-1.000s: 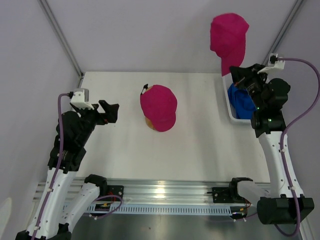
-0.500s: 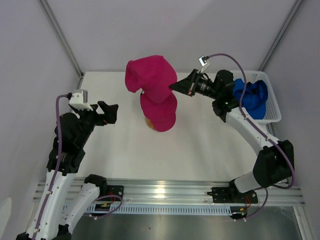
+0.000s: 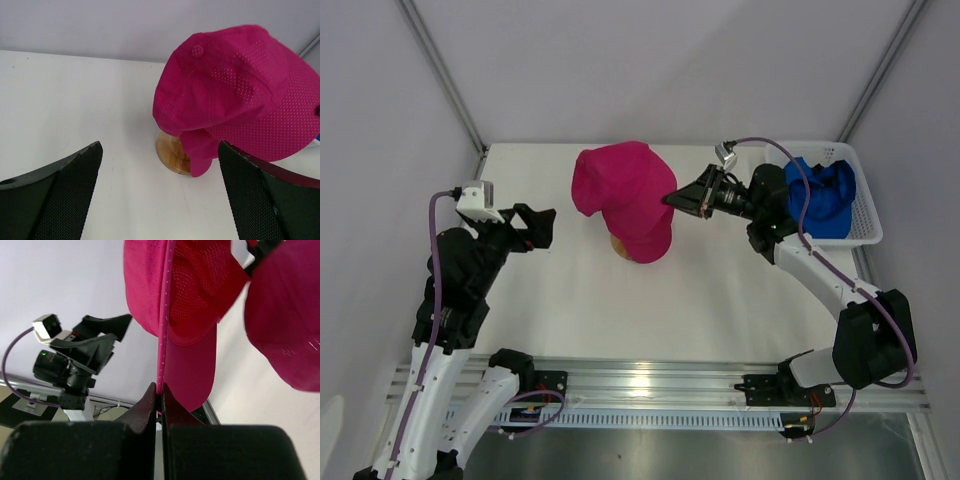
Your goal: Stack the hats
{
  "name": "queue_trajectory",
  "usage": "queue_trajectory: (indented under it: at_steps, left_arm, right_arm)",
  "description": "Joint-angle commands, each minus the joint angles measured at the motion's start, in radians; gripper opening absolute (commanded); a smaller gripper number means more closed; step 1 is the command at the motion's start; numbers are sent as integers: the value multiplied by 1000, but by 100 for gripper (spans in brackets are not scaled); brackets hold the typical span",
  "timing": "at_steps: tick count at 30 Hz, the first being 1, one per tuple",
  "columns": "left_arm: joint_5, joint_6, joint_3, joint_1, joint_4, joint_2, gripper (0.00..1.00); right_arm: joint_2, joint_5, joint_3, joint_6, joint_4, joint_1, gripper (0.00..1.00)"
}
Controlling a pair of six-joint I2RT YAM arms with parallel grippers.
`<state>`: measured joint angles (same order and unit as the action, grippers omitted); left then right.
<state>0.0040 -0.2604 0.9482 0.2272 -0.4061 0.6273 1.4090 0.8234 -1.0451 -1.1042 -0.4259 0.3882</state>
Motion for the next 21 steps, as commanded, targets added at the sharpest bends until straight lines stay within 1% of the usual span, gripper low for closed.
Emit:
queue_trajectory:
  at_steps: [1,7,12,16,19,21]
  left_arm:
    - [10,10,17,4,18,-8,100]
    - [16,10,17,4,18,-8,99]
    - [13,12,17,4,18,-8,99]
    - [13,12,17,4,18,-6,99]
    - [13,13,17,3,18,-3,100]
    - [14,13,17,4,18,-1,100]
  right_arm:
    - [-24,-24,60,15,-14,-18,0]
    - [-5,-4,135,-11,-59,-69,0]
    - [-10,-29,172,49,2,-98,0]
    - [2,-43,232,44,-5,-161,0]
    - [16,-75,246,92,56,-163,0]
    - [33,-84,269,102,64,-163,0]
